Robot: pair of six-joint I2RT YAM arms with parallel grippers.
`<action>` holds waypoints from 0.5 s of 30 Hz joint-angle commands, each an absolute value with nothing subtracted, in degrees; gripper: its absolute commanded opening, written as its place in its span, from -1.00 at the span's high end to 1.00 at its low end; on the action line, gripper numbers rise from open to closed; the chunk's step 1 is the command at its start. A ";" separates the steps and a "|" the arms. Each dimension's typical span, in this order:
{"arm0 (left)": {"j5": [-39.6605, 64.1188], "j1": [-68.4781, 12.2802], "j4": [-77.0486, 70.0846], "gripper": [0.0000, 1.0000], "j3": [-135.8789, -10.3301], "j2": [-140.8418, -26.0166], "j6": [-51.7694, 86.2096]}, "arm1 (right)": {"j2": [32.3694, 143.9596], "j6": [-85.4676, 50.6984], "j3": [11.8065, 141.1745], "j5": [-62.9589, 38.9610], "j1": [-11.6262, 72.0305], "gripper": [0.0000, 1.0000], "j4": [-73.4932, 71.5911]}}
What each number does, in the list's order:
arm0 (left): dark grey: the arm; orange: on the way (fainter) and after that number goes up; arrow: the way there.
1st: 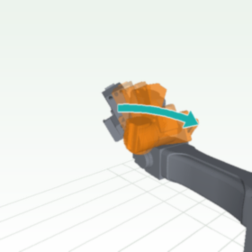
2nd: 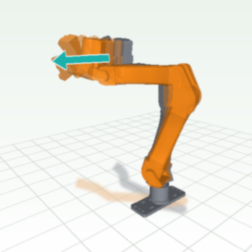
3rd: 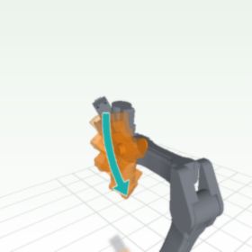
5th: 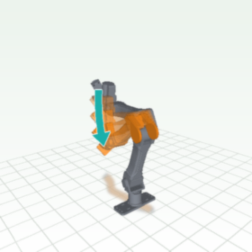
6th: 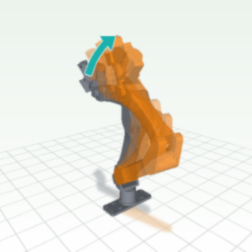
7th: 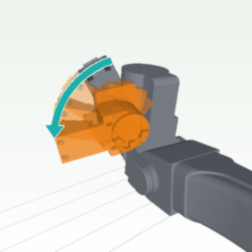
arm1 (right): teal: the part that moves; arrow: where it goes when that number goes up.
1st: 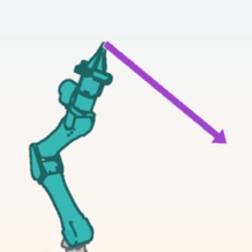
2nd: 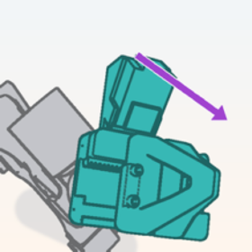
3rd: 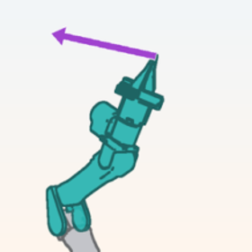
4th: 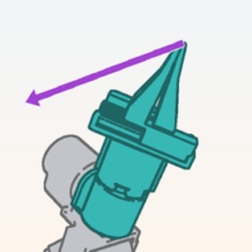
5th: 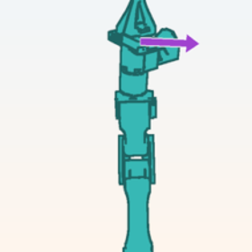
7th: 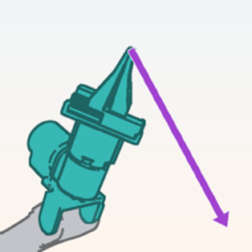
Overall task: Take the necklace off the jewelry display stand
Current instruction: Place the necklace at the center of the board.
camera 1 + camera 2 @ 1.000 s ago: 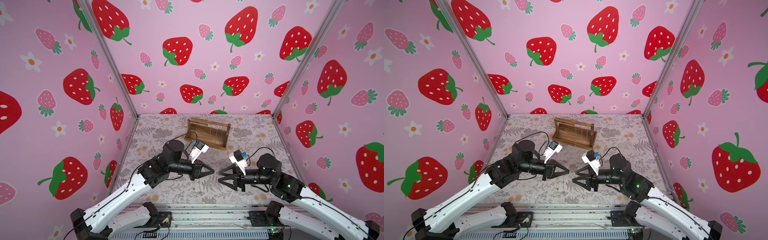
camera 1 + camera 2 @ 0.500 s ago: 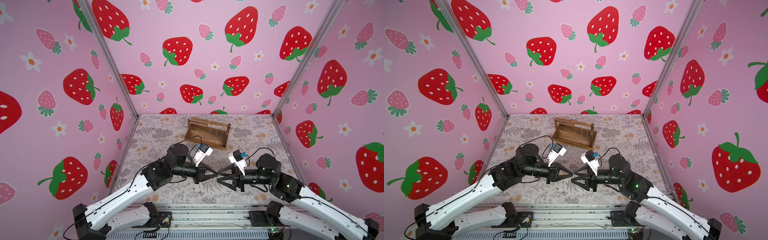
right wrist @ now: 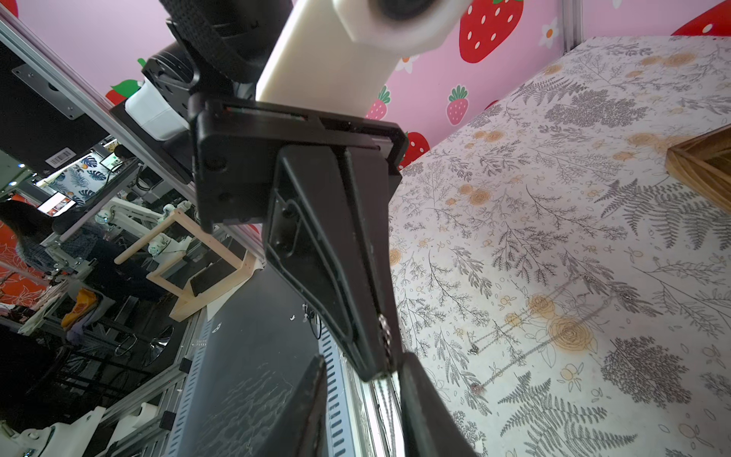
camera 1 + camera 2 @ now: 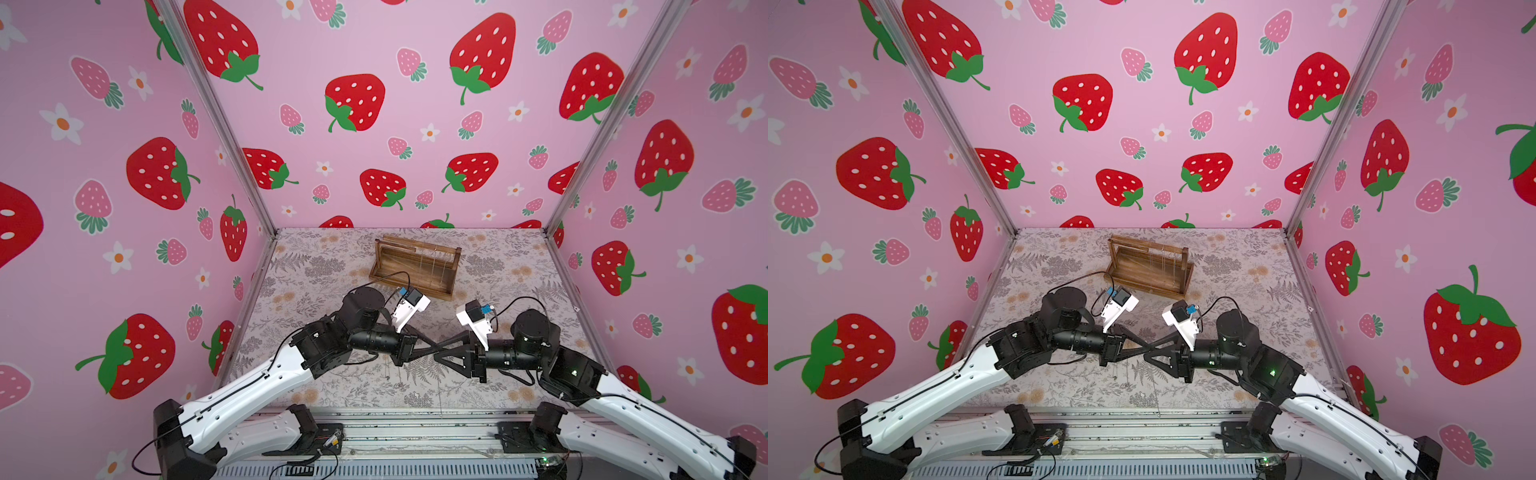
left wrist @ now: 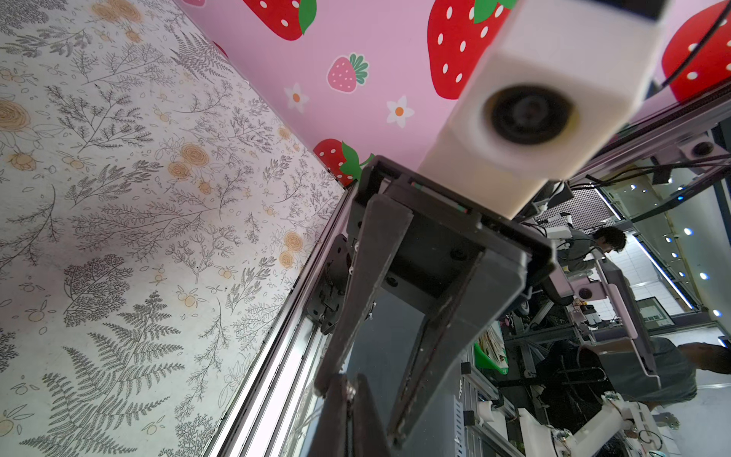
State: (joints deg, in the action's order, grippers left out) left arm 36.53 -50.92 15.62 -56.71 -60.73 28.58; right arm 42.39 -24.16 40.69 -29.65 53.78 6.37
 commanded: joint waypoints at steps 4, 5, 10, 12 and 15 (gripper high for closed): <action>34.59 -50.82 15.21 1.00 -57.56 -61.32 27.25 | 41.74 -25.92 38.95 -31.37 55.27 0.34 2.09; 34.65 -50.87 15.20 1.00 -57.62 -61.35 27.20 | 41.75 -26.00 38.81 -31.29 55.44 0.35 1.96; 34.46 -50.81 15.75 1.00 -58.22 -61.35 26.86 | 41.66 -25.93 38.10 -30.90 55.90 0.32 1.58; 34.38 -50.80 16.16 1.00 -58.44 -61.39 26.65 | 41.49 -25.93 38.00 -30.54 56.01 0.36 1.62; 34.47 -50.87 16.20 1.00 -58.42 -61.29 26.72 | 41.07 -25.84 37.85 -29.77 56.06 0.45 1.76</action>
State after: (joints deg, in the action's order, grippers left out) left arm 35.42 -50.89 15.70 -56.71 -61.23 28.05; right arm 42.17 -25.82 38.02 -29.34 55.59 3.99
